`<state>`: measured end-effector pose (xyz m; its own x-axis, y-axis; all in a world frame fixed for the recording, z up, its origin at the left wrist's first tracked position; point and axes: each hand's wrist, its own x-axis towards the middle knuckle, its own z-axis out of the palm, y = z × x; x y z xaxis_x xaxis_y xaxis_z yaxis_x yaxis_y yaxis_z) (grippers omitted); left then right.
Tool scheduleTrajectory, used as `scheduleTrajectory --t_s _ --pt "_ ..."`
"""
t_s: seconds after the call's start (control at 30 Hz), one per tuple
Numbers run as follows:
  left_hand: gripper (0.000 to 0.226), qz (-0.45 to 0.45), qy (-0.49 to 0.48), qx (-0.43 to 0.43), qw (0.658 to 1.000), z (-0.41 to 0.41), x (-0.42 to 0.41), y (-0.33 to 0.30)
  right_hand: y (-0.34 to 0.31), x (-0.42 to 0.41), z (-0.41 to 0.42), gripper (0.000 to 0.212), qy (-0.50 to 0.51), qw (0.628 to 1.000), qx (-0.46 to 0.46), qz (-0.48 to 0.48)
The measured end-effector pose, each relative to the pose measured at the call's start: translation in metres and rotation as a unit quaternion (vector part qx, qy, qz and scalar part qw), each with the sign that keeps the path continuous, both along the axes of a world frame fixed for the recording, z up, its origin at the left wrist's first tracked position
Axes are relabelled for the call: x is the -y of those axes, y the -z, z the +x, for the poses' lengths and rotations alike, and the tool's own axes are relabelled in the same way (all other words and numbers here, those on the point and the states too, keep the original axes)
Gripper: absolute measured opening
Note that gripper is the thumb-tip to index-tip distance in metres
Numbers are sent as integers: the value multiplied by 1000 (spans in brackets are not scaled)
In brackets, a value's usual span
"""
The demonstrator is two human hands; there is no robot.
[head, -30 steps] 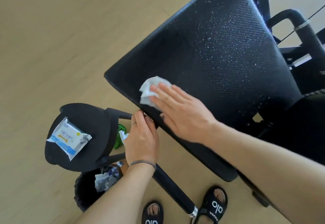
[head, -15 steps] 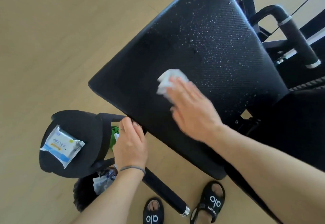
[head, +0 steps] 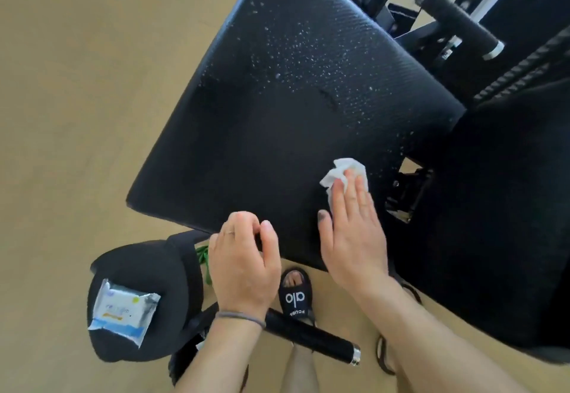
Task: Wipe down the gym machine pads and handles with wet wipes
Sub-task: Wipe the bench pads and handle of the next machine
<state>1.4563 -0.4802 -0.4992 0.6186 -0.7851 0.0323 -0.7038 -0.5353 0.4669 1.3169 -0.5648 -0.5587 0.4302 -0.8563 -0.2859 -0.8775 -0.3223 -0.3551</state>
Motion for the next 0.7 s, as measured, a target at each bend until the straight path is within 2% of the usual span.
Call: scheduleTrajectory --t_s 0.07,0.1,0.17,0.2,0.33,0.43,0.53,0.57,0.63,0.7 --pt "27 24 103 8 994 10 37 -7 4 49 12 66 129 991 16 36" --pt "30 75 147 37 986 14 58 -8 5 63 17 66 169 985 21 43" --pt "37 199 208 90 953 18 95 -8 5 55 24 68 198 979 28 45" --pt "40 236 219 83 943 20 111 -8 0 37 26 68 196 978 42 49" --pt "44 296 209 -47 931 33 141 -2 -14 -36 18 63 161 980 77 91" --pt "41 317 218 -73 920 37 144 -3 0 10 13 62 211 971 74 80" --pt "42 341 213 -83 912 38 148 -1 4 82 21 56 347 929 97 79" --pt "42 347 210 -85 910 38 148 -2 3 91 24 55 366 921 101 85" --pt "42 347 204 -87 911 36 149 -2 0 76 31 56 349 929 90 79" --pt "43 352 199 -96 910 35 150 -3 -8 35 36 58 287 953 69 66"
